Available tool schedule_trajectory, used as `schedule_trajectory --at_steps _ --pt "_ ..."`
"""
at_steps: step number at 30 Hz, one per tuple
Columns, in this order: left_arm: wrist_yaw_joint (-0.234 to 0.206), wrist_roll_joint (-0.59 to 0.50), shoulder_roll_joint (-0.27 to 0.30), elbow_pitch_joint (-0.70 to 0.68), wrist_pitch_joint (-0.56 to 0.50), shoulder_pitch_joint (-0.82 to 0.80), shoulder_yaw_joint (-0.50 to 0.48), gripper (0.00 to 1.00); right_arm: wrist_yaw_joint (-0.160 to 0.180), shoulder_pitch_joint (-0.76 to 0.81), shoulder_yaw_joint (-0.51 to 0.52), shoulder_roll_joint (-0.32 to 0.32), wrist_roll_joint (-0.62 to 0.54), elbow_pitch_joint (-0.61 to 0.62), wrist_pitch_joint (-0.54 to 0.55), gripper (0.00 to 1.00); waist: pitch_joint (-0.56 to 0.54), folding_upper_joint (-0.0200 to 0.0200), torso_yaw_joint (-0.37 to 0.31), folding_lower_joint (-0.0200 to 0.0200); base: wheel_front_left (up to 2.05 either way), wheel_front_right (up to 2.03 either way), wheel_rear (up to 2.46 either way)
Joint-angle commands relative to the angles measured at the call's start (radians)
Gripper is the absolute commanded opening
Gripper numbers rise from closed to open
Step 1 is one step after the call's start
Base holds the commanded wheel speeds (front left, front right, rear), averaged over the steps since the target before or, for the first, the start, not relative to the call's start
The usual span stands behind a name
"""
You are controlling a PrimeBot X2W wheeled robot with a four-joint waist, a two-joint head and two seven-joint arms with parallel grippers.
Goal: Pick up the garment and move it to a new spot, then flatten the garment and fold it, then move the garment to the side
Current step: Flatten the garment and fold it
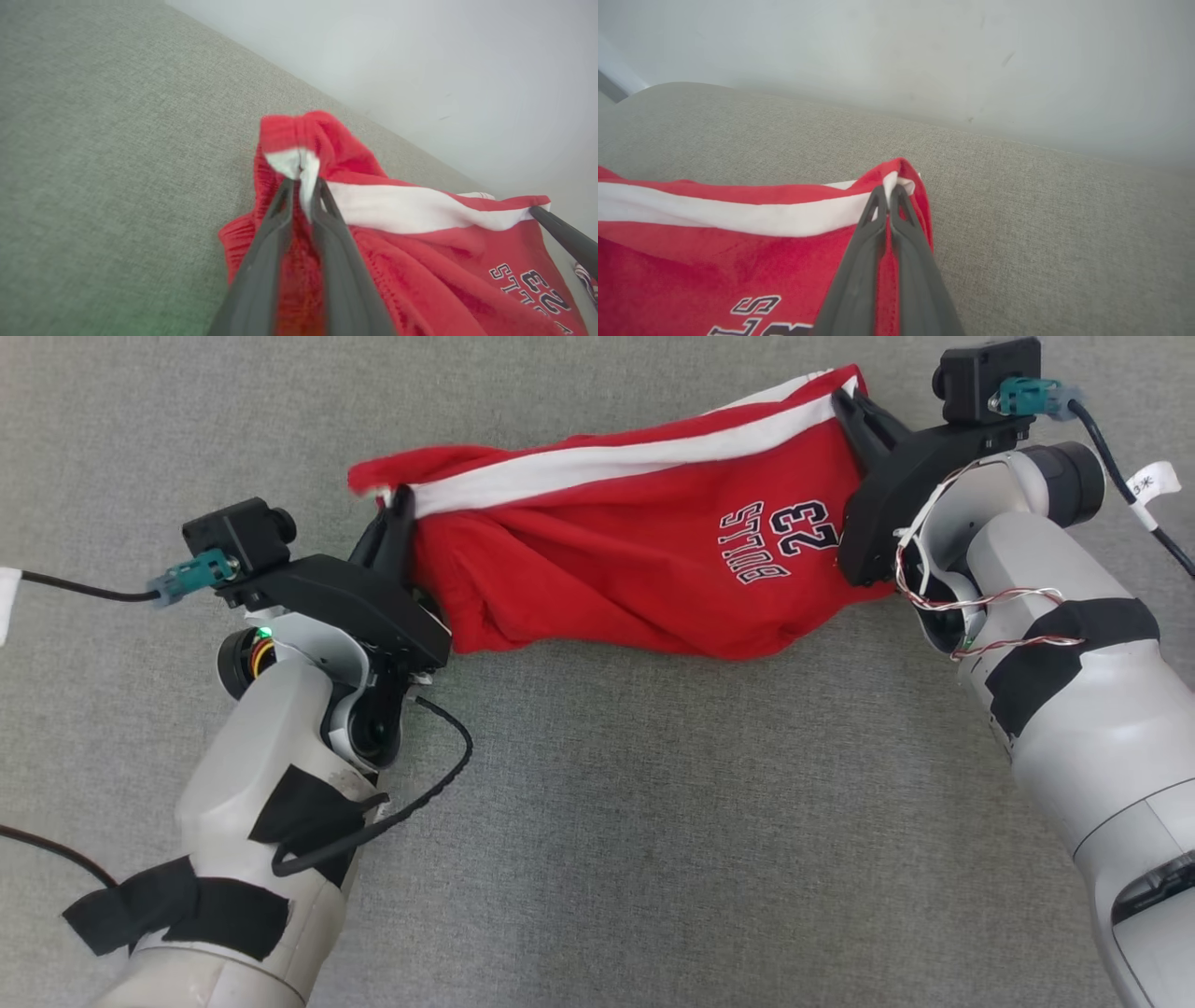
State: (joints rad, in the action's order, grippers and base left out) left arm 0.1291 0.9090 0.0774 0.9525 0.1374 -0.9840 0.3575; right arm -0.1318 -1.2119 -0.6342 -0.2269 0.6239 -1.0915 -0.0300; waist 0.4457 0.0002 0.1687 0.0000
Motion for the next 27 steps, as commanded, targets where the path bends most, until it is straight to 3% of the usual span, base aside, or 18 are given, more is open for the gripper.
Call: schedule_trajectory --at_steps 1,8,14,23,27 --pt "0.002 0.002 0.003 -0.003 0.014 0.010 0.016 1.00 0.003 -0.003 -0.009 0.005 0.013 -0.011 -0.016 1.00 -0.016 -0.0002 -0.007 0.0000 0.00 0.00 0.00" --pt "0.002 -0.019 0.048 -0.042 0.096 0.085 0.091 1.00 0.003 0.058 -0.042 -0.002 0.080 -0.013 -0.100 1.00 -0.093 -0.0002 -0.024 0.0000 0.00 0.00 0.00" --pt "0.002 -0.046 0.084 -0.103 0.127 0.193 0.097 1.00 0.003 0.147 -0.074 -0.029 0.139 0.004 -0.169 1.00 -0.172 -0.0002 -0.031 0.0000 0.00 0.00 0.00" --pt "-0.047 -0.278 0.093 -0.403 0.128 0.437 -0.086 1.00 0.003 0.276 -0.094 -0.074 0.200 0.039 -0.226 1.00 -0.239 -0.0002 -0.033 0.0000 0.00 0.00 0.00" --pt "-0.051 -0.387 0.062 -0.524 0.128 0.565 -0.162 1.00 0.003 0.334 -0.098 -0.087 0.212 0.057 -0.235 1.00 -0.266 -0.0002 -0.031 0.0000 0.00 0.00 0.00"
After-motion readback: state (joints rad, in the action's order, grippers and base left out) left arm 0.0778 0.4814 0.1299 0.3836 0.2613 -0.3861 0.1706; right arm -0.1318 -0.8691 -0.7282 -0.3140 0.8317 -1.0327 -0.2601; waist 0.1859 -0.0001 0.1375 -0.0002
